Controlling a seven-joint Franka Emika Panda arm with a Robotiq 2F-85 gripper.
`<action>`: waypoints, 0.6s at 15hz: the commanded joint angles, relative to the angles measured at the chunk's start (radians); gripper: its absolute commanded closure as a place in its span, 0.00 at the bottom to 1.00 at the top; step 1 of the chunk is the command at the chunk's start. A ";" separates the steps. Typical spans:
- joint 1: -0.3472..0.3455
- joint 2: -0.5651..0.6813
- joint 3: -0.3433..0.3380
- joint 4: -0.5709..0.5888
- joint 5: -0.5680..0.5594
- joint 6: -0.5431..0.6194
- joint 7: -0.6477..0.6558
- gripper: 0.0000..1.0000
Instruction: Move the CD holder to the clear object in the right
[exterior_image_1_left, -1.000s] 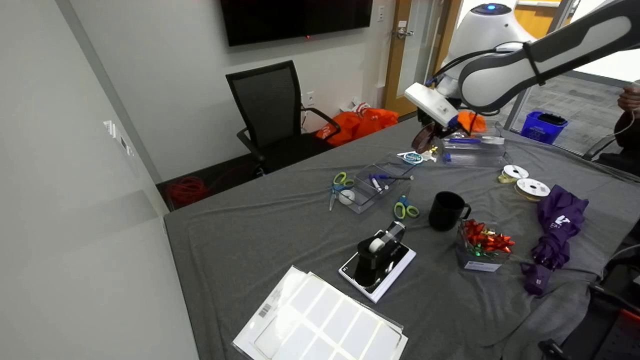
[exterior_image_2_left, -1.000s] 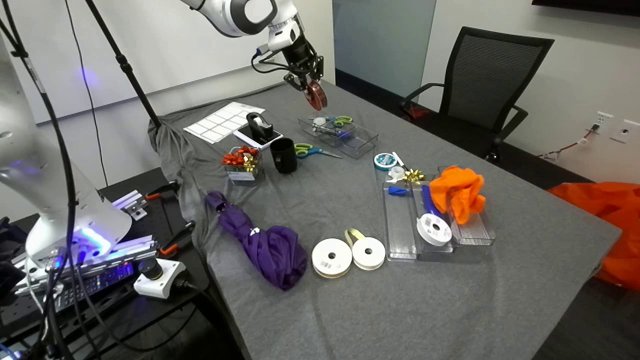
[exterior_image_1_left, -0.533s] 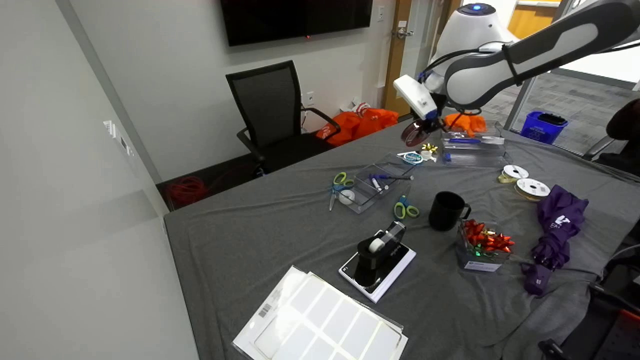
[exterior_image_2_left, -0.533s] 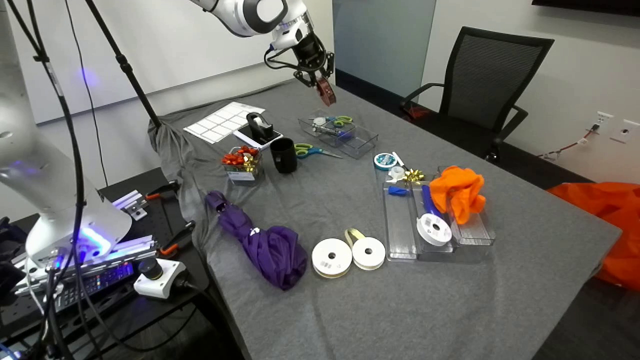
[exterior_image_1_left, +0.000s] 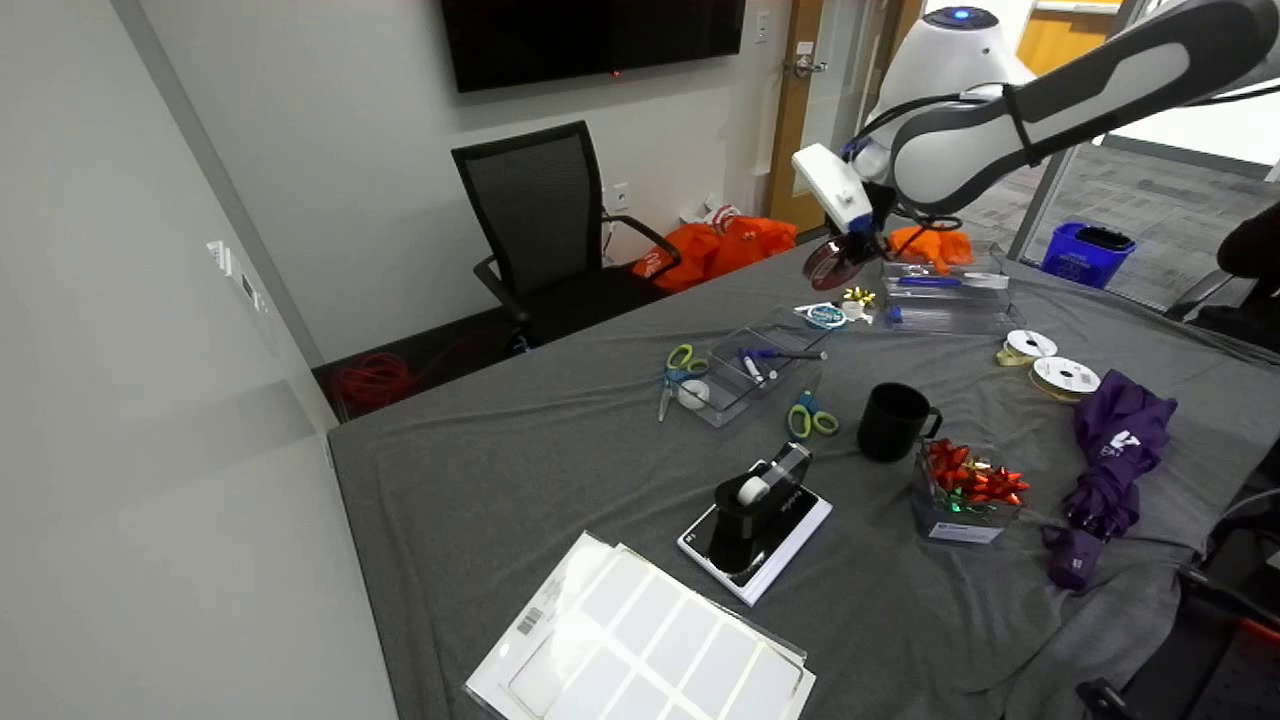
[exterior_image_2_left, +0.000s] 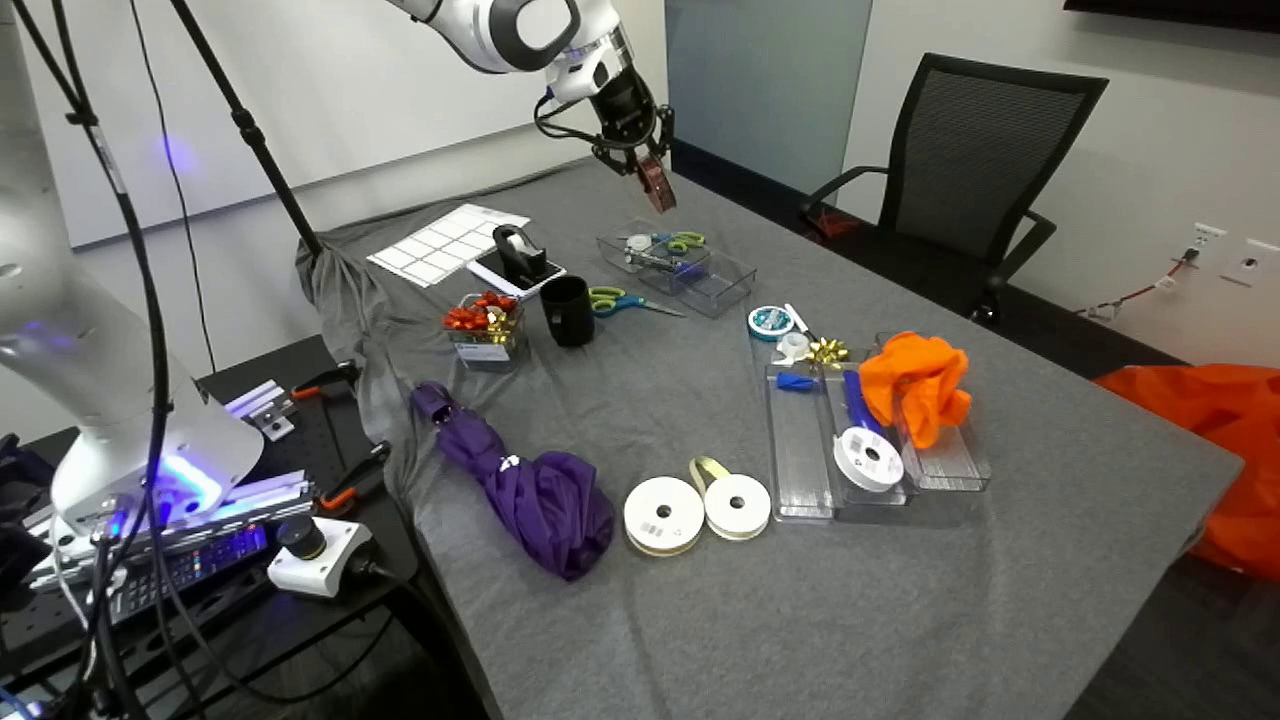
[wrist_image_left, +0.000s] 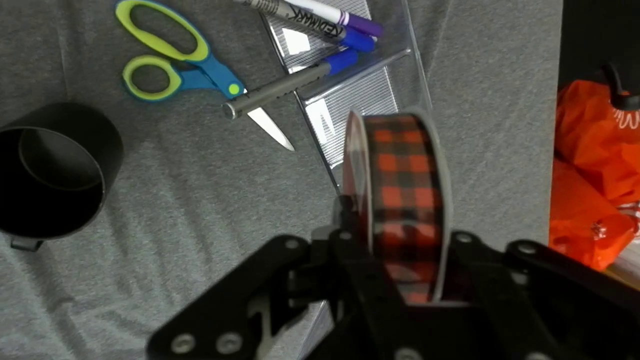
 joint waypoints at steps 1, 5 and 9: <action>-0.077 0.045 -0.009 0.031 0.080 0.047 0.022 0.93; -0.135 0.101 -0.070 0.040 0.122 0.146 0.090 0.93; -0.180 0.149 -0.106 0.014 0.145 0.259 0.081 0.93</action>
